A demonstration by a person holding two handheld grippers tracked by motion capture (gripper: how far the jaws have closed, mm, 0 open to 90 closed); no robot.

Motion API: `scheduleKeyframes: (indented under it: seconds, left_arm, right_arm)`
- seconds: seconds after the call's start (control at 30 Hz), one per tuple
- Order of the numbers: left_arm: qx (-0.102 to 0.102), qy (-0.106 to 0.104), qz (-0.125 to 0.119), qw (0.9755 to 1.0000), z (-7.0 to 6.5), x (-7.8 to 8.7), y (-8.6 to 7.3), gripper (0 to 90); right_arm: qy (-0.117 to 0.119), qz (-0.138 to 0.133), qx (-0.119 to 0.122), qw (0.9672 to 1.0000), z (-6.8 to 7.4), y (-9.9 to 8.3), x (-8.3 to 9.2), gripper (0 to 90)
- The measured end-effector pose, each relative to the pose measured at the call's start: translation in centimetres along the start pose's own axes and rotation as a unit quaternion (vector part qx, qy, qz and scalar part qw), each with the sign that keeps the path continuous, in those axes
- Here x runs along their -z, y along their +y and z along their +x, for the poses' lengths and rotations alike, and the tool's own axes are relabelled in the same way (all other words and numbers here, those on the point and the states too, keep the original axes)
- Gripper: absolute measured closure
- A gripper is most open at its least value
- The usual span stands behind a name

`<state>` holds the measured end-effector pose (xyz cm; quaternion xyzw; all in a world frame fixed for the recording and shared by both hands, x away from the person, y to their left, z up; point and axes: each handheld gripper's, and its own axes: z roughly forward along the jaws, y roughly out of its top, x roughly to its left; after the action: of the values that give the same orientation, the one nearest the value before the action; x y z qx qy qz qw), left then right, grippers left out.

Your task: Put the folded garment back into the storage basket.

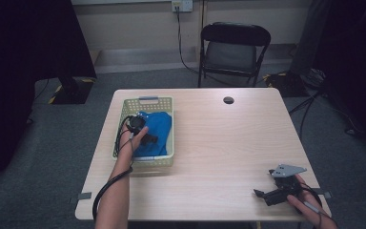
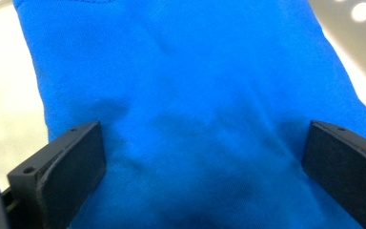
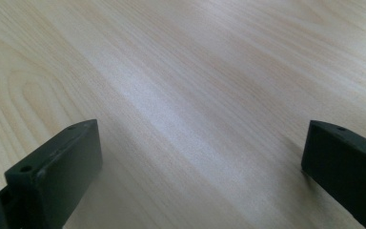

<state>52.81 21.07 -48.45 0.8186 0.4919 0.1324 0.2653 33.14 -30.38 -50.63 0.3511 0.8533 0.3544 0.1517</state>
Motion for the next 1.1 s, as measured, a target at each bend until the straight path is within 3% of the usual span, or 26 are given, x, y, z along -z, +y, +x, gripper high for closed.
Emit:
scheduleKeyframes:
  seconds: [0.17, 0.3, 0.5, 0.7, 0.9, 1.1]
  left_arm:
    - [0.001, -0.001, 0.004, 1.0, 0.1, 0.2, 0.1, 1.0]
    - [0.017, -0.004, -0.01, 0.9998, 0.3, 0.5, 0.1, 4.6]
    - [0.016, -0.008, -0.022, 0.9996, 0.4, 1.4, 0.2, 4.5]
    - [0.013, -0.023, -0.037, 0.999, -0.3, 2.7, 0.7, 4.4]
    - [-0.004, -0.033, -0.045, 0.9984, -1.2, 4.0, 1.2, 4.4]
    - [-0.002, -0.046, -0.061, 0.9971, -1.8, 5.2, 1.3, 4.3]
  right_arm:
    - [0.0, 0.0, -0.001, 1.0, 0.0, 0.0, 0.0, 0.0]
    - [0.0, 0.0, -0.001, 1.0, 0.0, 0.0, 0.0, 0.0]
    - [0.0, 0.0, 0.0, 1.0, 0.0, 0.0, 0.0, 0.0]
    - [0.0, 0.0, -0.001, 1.0, 0.0, 0.0, 0.0, 0.0]
    - [0.0, 0.0, 0.0, 1.0, 0.0, 0.0, 0.0, 0.0]
    - [0.0, 0.0, 0.0, 1.0, 0.0, 0.0, 0.0, 0.0]
